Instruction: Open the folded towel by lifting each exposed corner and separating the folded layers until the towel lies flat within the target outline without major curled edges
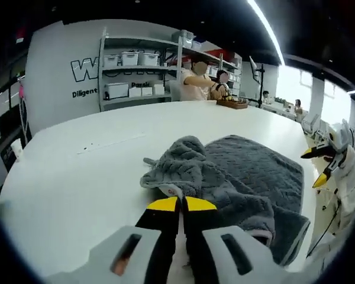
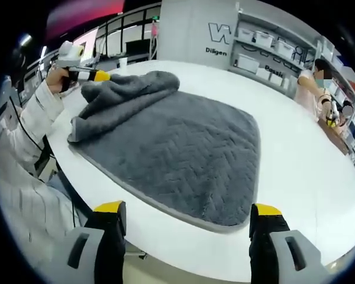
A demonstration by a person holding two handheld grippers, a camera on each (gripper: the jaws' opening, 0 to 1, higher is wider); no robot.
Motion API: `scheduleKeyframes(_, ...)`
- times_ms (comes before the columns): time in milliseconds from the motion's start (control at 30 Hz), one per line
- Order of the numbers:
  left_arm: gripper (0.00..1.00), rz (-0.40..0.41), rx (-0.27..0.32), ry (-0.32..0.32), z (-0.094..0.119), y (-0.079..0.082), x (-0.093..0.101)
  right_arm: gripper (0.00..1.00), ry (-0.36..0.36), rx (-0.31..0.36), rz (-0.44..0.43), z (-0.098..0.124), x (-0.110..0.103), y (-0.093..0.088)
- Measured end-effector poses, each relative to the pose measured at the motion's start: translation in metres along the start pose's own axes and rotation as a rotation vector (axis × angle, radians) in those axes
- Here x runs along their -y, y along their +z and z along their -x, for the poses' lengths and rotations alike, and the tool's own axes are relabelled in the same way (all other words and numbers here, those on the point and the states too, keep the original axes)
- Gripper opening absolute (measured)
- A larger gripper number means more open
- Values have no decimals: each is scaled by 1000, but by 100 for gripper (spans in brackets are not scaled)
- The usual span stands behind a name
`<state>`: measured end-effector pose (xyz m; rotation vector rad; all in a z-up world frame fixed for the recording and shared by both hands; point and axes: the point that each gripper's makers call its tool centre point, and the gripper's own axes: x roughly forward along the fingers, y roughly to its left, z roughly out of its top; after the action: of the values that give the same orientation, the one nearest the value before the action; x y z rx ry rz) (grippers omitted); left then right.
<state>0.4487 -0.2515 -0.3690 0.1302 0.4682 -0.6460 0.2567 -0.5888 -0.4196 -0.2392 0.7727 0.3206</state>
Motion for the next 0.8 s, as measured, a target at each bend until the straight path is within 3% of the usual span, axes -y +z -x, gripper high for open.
scheduleKeyframes(200,2,-9,-39,47,3,-14,-16,84,3,0,5,-1,-1,2)
scheduleKeyframes(500,2,13,-137,108,6,-52,-44,84,7,-7,5,-3,-3,0)
scheduleKeyframes(800,2,31,-170,152,15,-69,-61,84,9,-19,8,-5,-4,-1)
